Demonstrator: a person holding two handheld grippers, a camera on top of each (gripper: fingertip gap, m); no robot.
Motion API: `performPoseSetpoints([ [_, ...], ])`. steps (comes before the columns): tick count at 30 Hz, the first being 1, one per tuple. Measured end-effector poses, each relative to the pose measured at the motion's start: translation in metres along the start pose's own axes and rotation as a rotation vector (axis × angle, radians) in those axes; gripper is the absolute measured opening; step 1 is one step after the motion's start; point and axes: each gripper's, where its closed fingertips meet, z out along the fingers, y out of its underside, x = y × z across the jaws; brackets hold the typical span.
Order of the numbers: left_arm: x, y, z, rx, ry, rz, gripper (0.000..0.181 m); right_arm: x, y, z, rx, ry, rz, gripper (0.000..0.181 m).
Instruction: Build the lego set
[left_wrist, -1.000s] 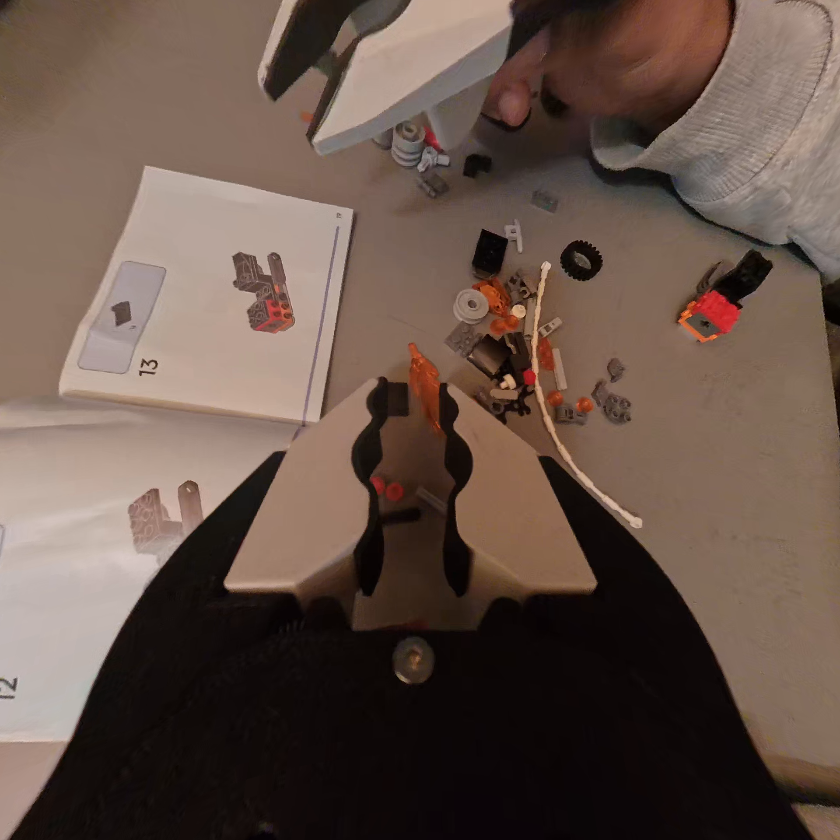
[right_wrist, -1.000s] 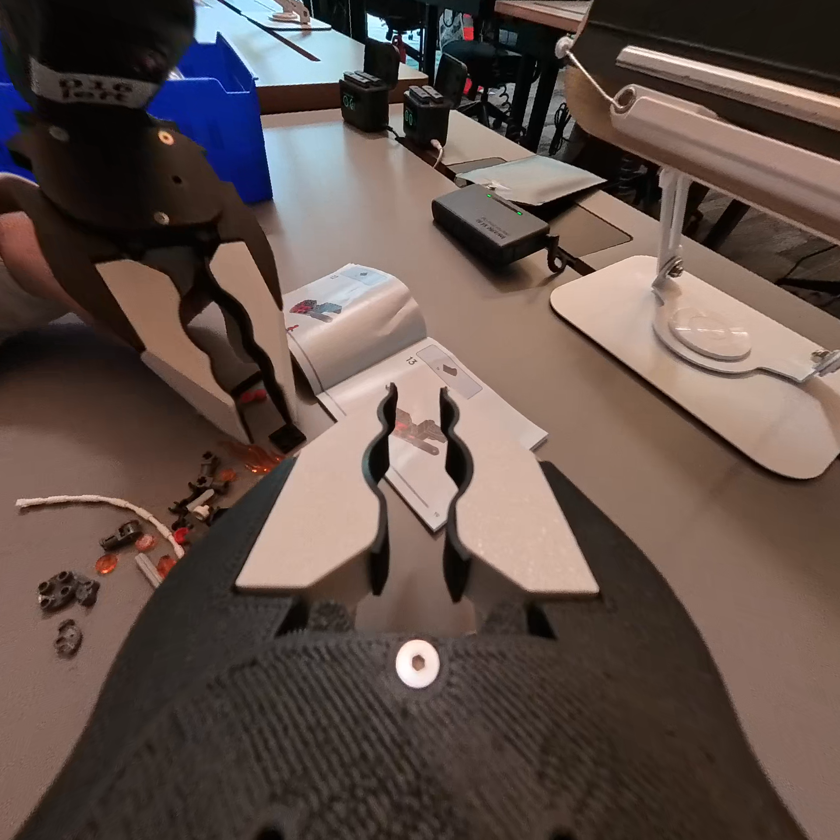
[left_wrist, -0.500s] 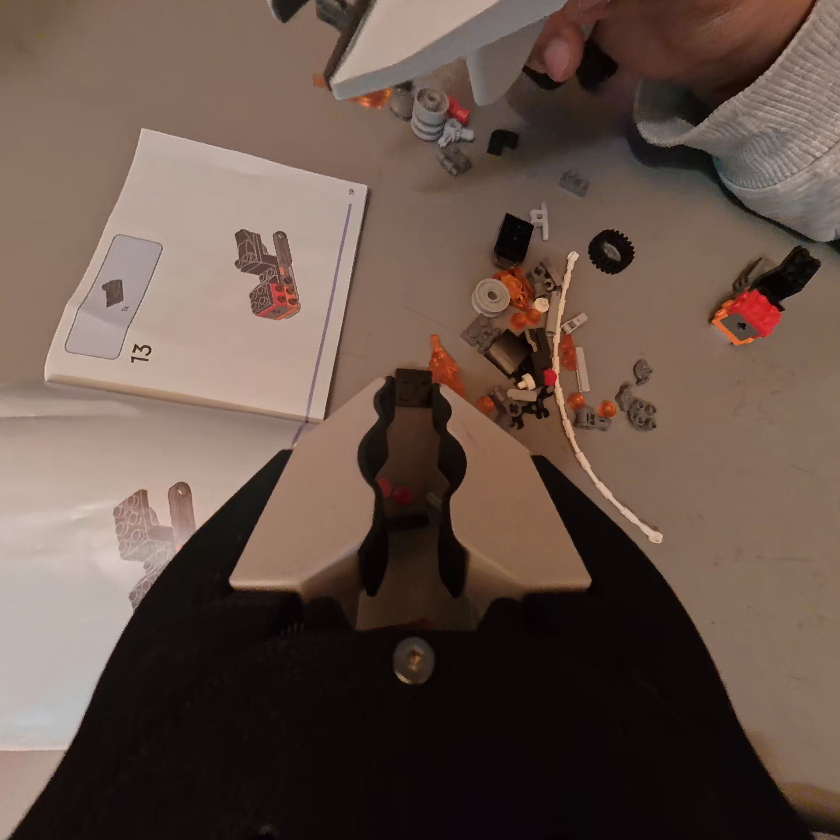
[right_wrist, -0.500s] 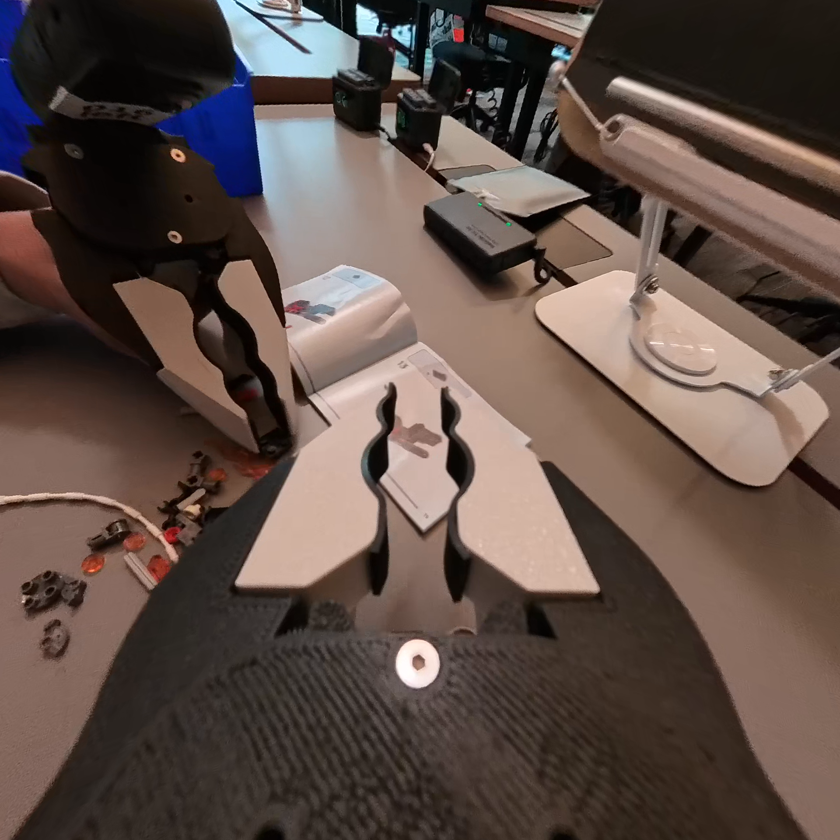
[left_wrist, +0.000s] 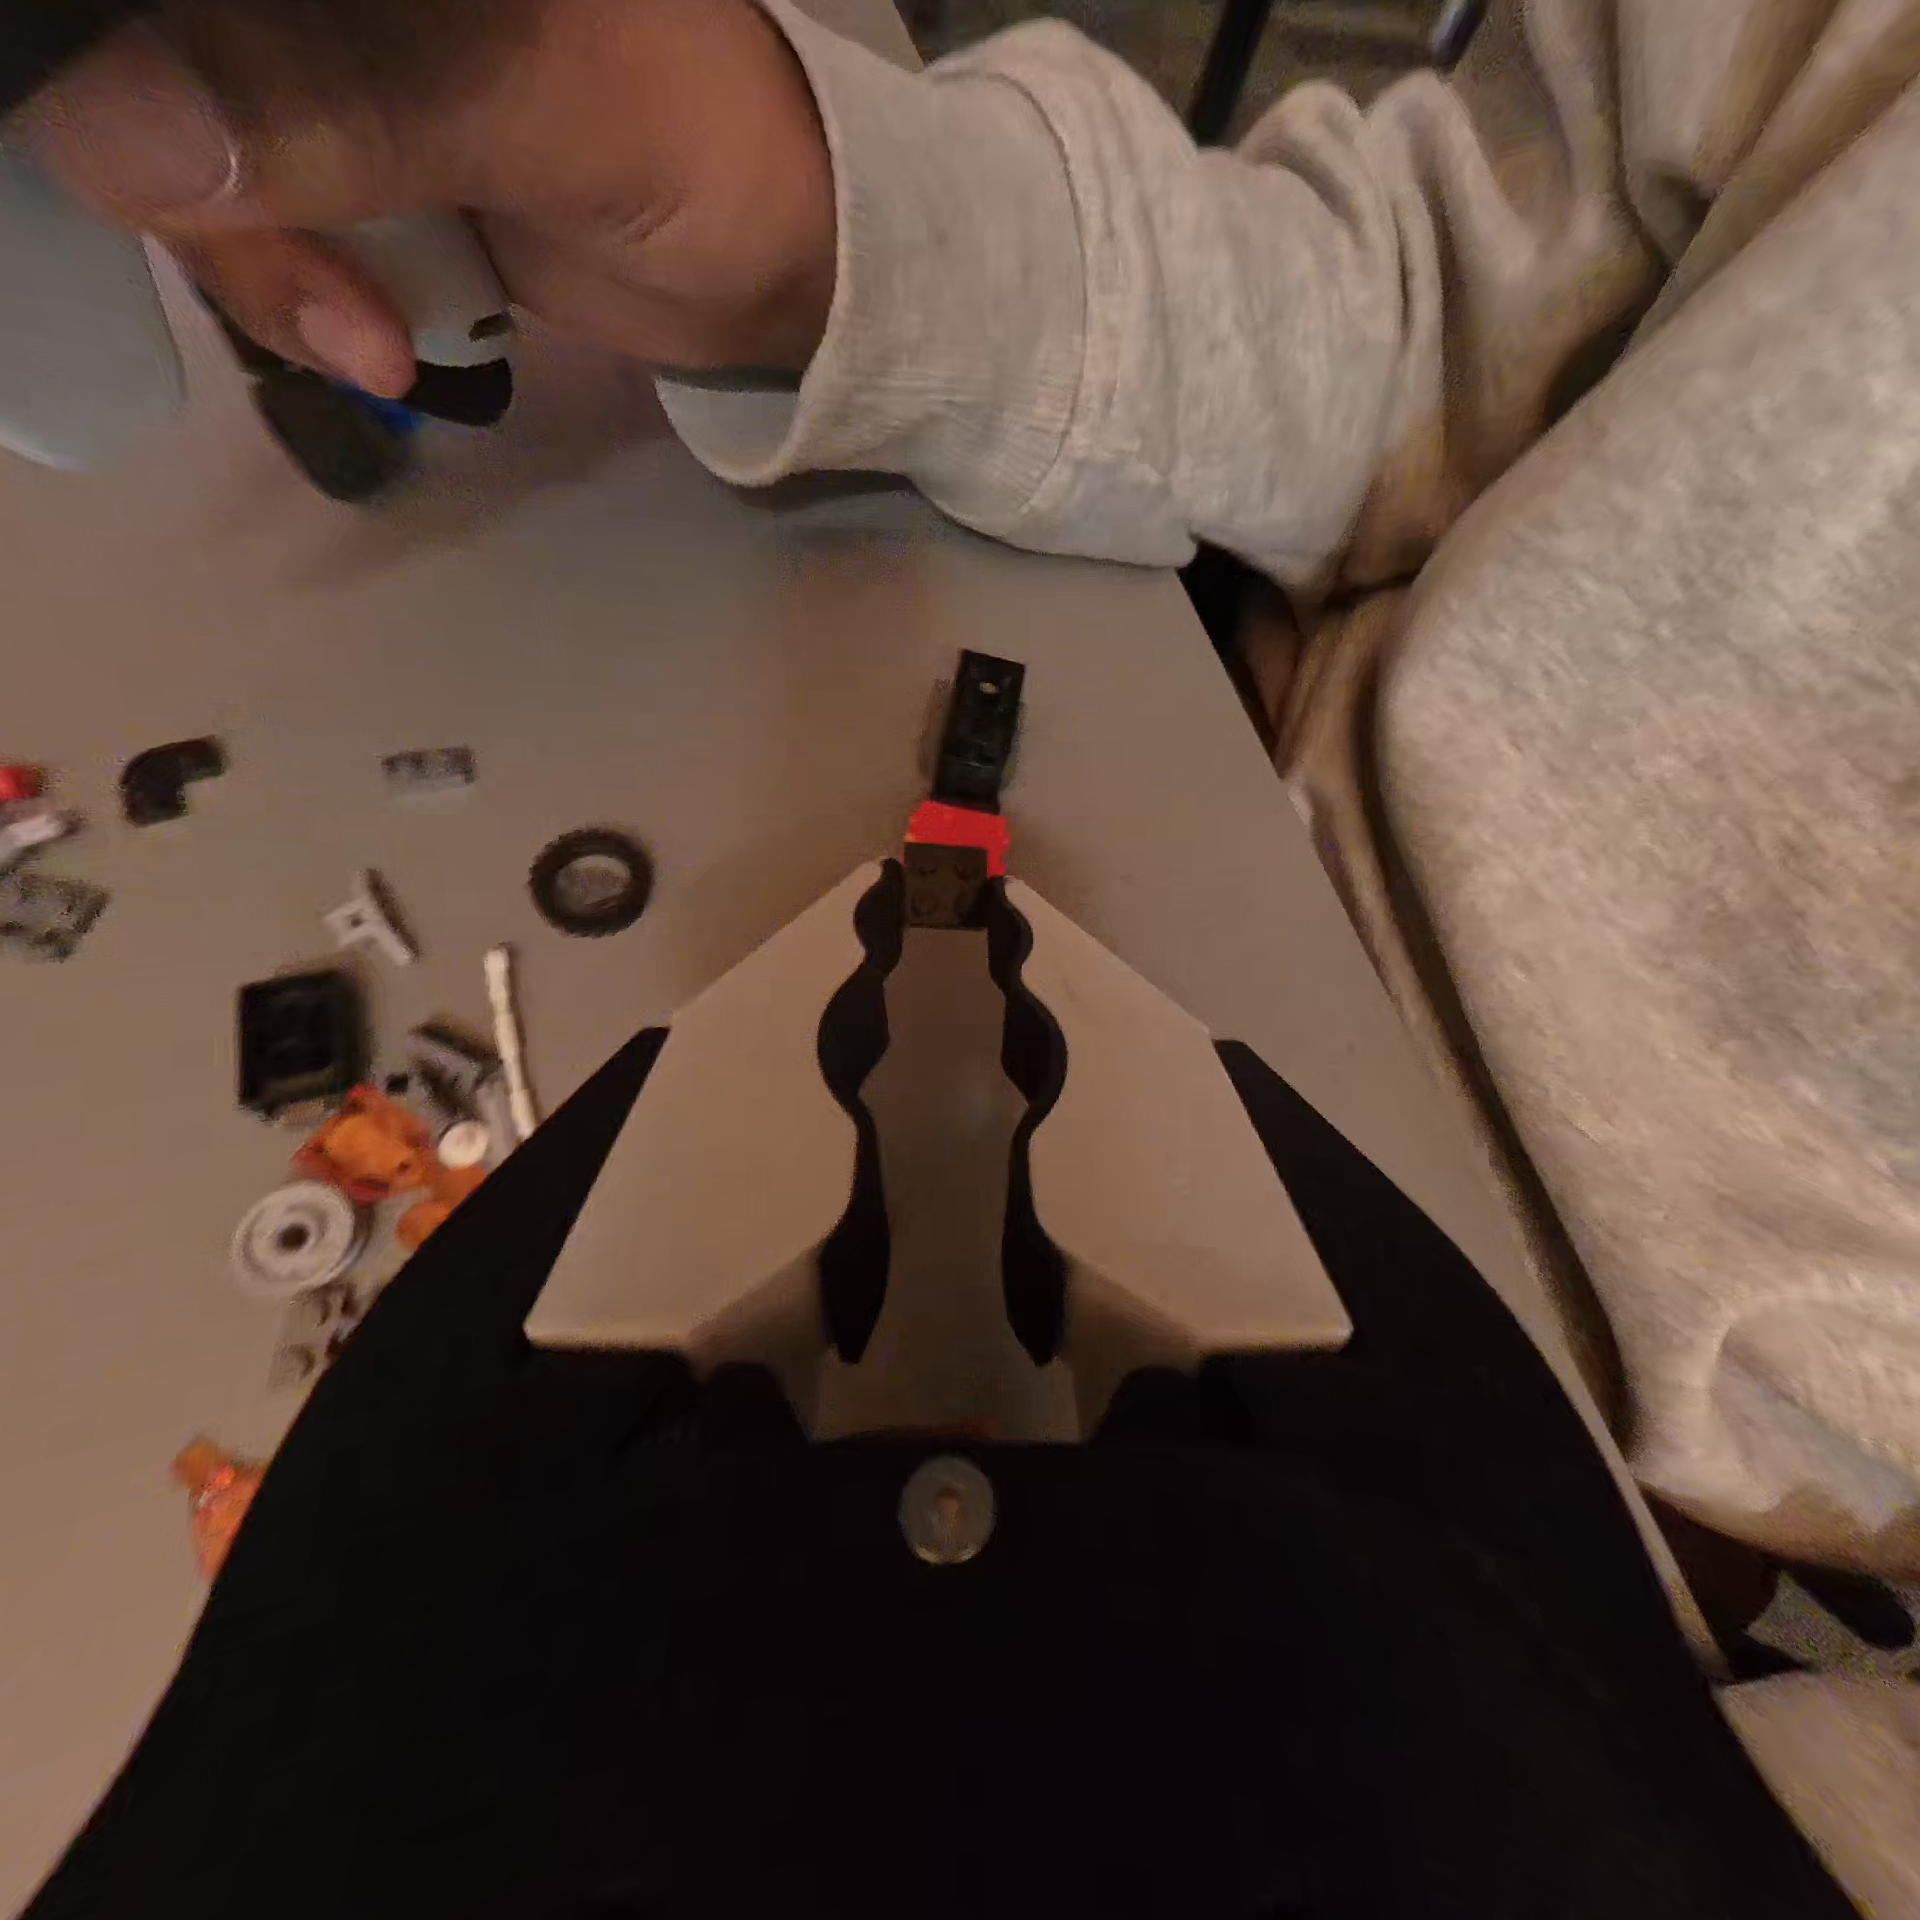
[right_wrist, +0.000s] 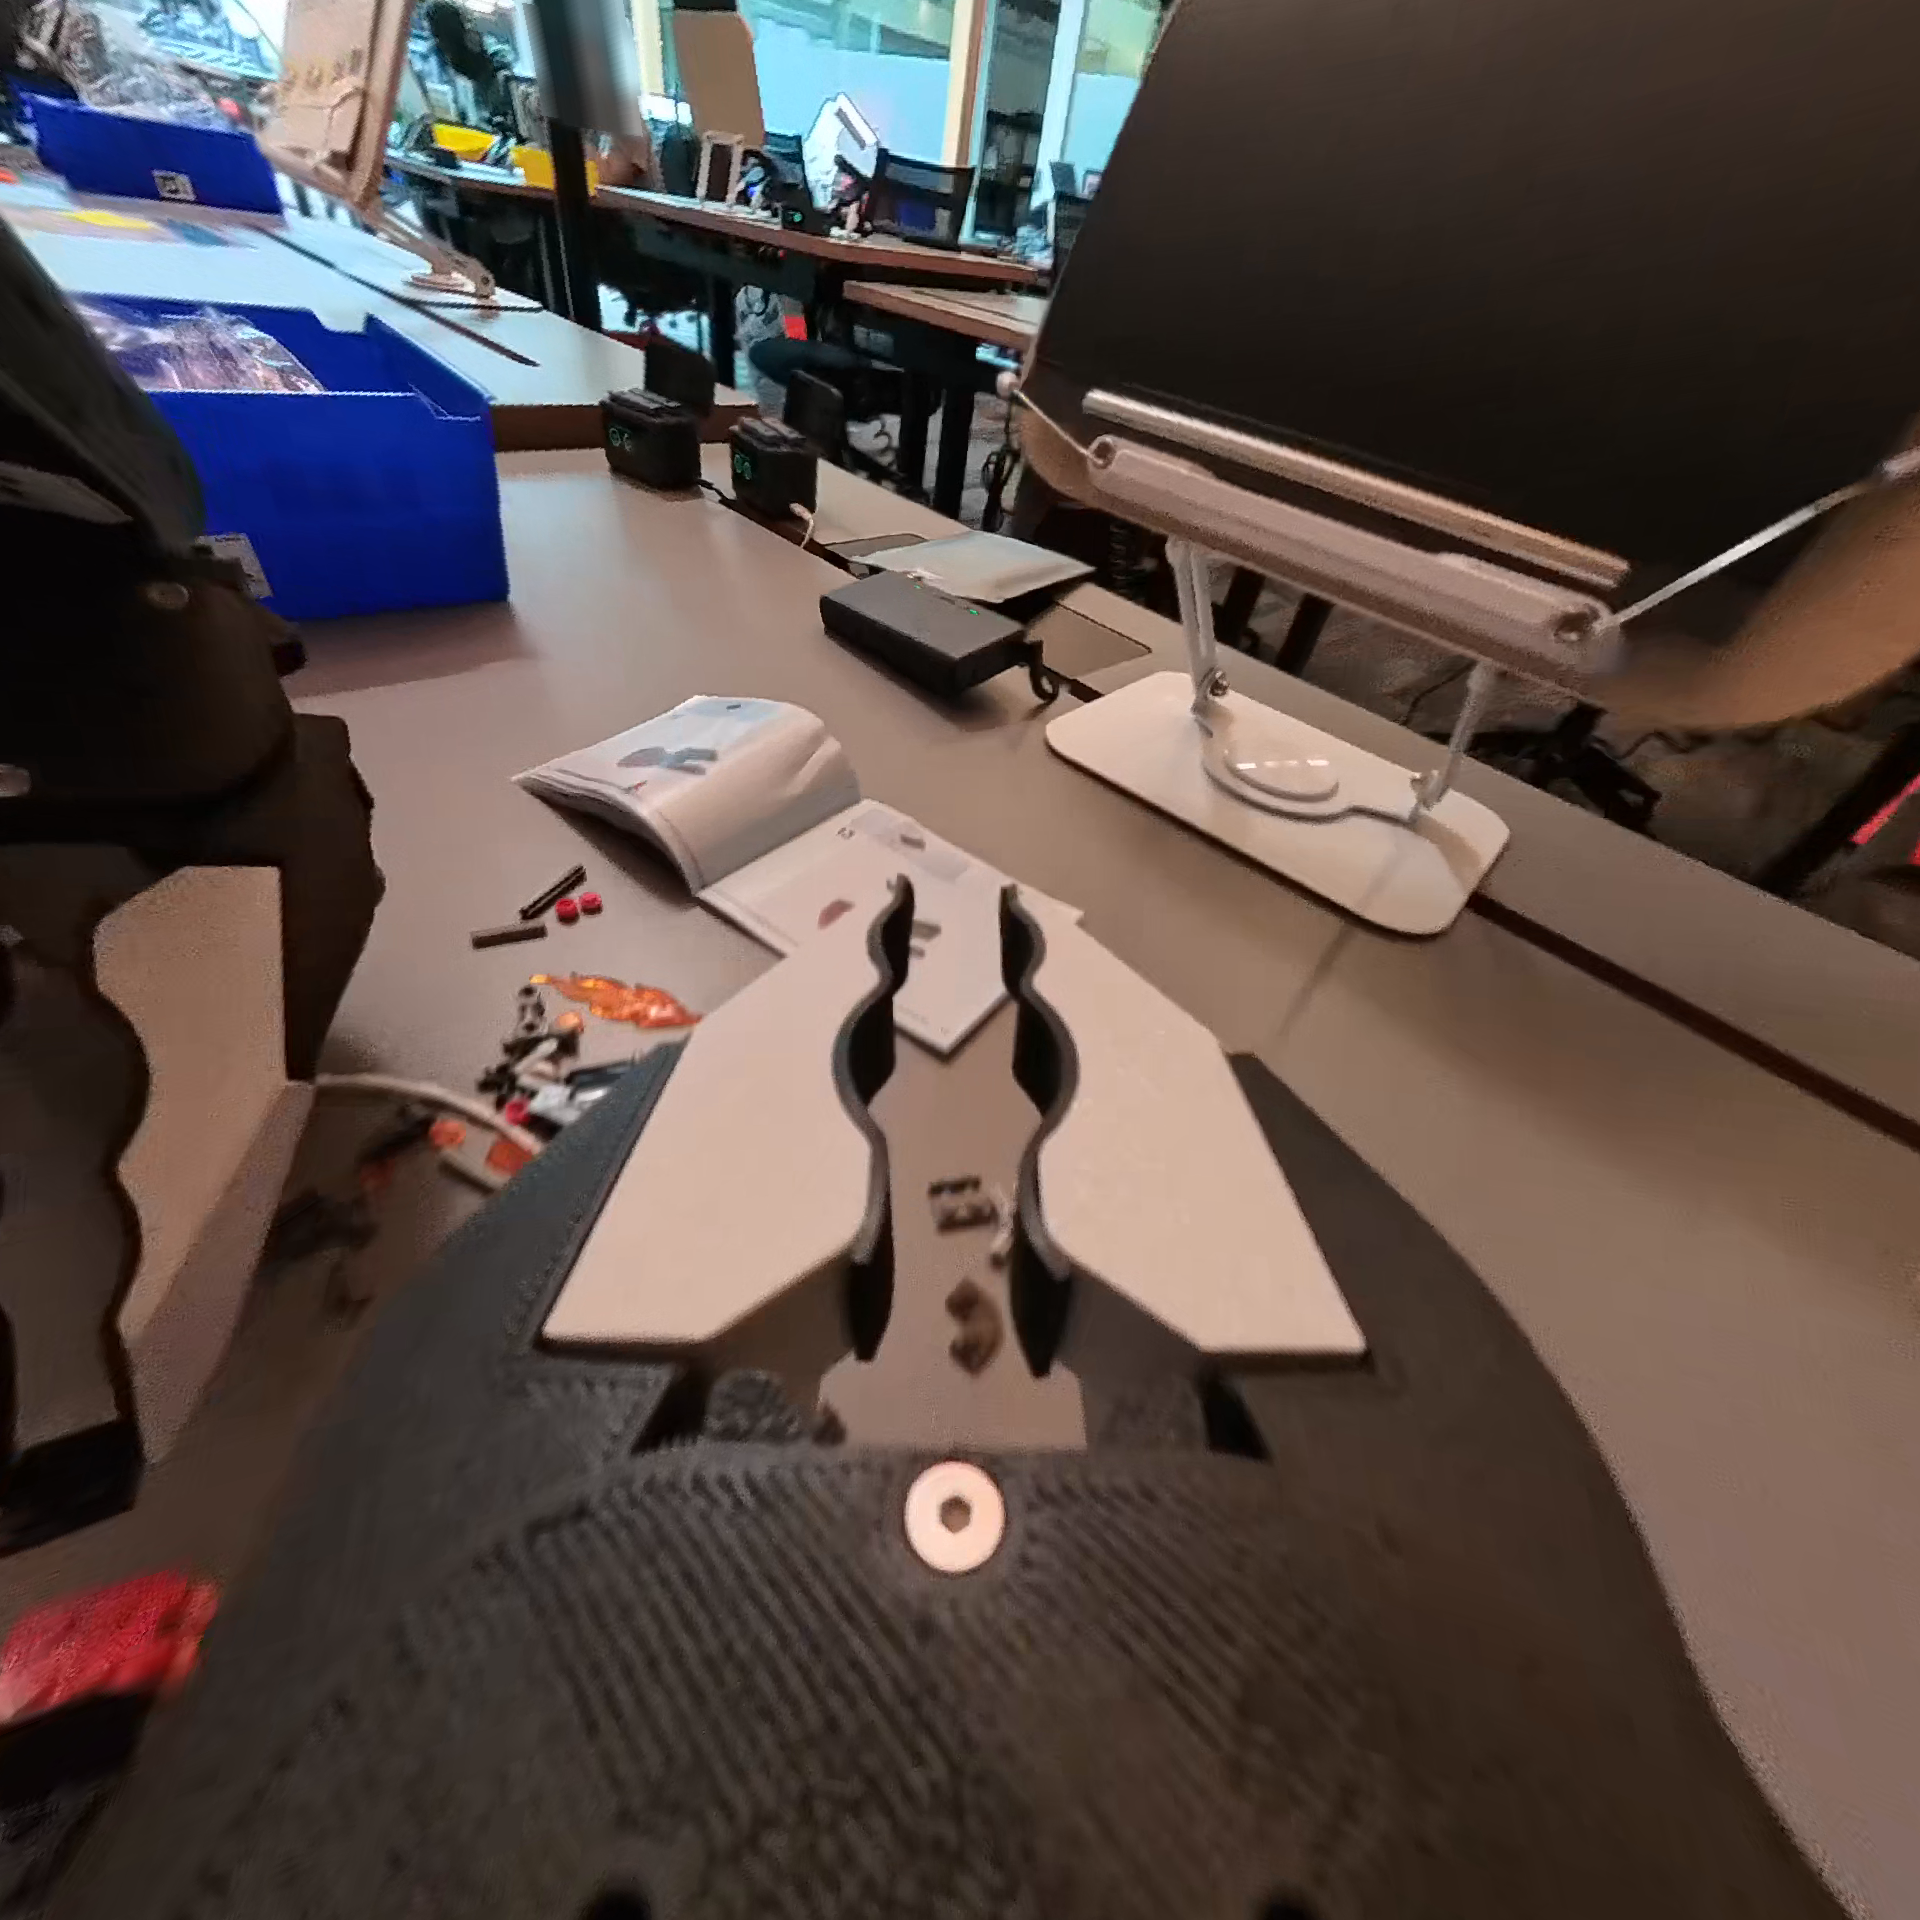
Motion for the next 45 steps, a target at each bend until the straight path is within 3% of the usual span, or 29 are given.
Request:
performPoseSetpoints([
  [1, 0.003, 0.001, 0.006, -0.024, -0.002, 0.022, 0.014, -0.003, 0.005, -0.009, 0.005, 0.015, 0.003, 0.015],
  [7, 0.009, 0.004, 0.026, -0.058, 0.050, 0.026, 0.014, -0.021, 0.010, -0.045, 0.102, 0.020, 0.045, 0.012],
  [13, 0.004, 0.002, 0.027, -0.061, 0.039, 0.012, 0.014, -0.023, 0.009, -0.044, 0.110, -0.041, 0.133, 0.014],
  [45, -0.002, 0.006, 0.034, -0.053, 0.007, 0.032, 0.023, -0.025, 0.010, -0.043, 0.108, -0.052, 0.140, 0.015],
])
